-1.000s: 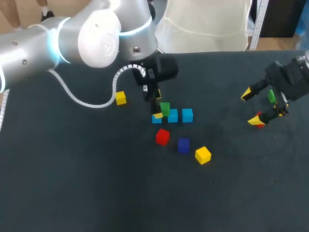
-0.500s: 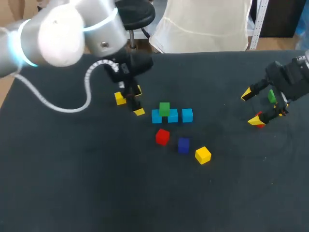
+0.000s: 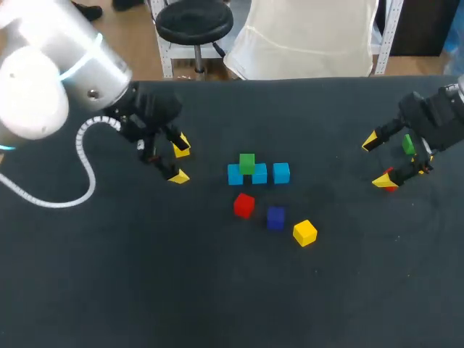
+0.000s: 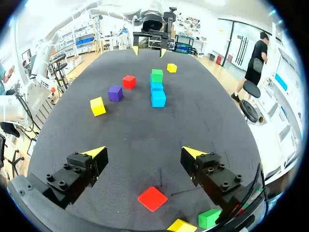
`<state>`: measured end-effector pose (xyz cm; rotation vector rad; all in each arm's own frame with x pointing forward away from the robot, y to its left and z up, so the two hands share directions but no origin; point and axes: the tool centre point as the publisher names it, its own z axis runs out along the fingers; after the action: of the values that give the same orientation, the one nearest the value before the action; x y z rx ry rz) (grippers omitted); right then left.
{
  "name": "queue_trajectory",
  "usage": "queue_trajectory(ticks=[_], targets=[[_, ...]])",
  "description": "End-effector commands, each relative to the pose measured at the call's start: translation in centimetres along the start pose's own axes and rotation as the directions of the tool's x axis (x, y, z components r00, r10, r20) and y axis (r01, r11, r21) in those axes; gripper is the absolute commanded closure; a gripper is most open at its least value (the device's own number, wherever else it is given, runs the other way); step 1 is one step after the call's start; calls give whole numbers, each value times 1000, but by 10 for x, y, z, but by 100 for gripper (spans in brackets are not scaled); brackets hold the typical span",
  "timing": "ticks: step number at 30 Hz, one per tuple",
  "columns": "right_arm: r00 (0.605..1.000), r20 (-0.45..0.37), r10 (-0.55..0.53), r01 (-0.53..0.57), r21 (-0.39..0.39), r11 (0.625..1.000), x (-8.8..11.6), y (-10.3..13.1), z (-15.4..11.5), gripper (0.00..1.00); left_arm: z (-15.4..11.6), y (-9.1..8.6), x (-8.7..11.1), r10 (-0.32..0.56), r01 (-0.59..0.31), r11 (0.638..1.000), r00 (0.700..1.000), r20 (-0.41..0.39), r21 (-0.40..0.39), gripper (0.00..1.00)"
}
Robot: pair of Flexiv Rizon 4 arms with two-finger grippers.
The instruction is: Place the blue cubes, place green cubes on the blue cubes, place the yellow cubes on the green cubes, then place the red cubes on the yellow cubes, and place purple cube on the red cubes.
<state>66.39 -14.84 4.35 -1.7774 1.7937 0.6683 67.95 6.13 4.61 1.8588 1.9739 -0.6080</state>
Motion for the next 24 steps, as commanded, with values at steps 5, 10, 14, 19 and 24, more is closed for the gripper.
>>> queue_trajectory(ticks=[5, 10, 14, 19, 24], targets=[[1000, 3, -1, 1, 0, 1000, 1, -1, 0, 0, -9, -17, 7, -14, 24, 998, 985, 172, -54, 0], [1000, 3, -1, 1, 0, 1000, 1, -1, 0, 0, -9, -19, 6, -14, 27, 998, 980, 200, -60, 0], [1000, 3, -1, 1, 0, 1000, 1, -1, 0, 0, -8, -19, 6, -9, 22, 998, 978, 208, -62, 0], [1000, 3, -1, 1, 0, 1000, 1, -1, 0, 0, -6, -18, 3, 22, -9, 998, 982, 190, -66, 0], [1000, 3, -1, 1, 0, 1000, 1, -1, 0, 0, -6, -18, 3, 22, -9, 998, 982, 190, -66, 0]])
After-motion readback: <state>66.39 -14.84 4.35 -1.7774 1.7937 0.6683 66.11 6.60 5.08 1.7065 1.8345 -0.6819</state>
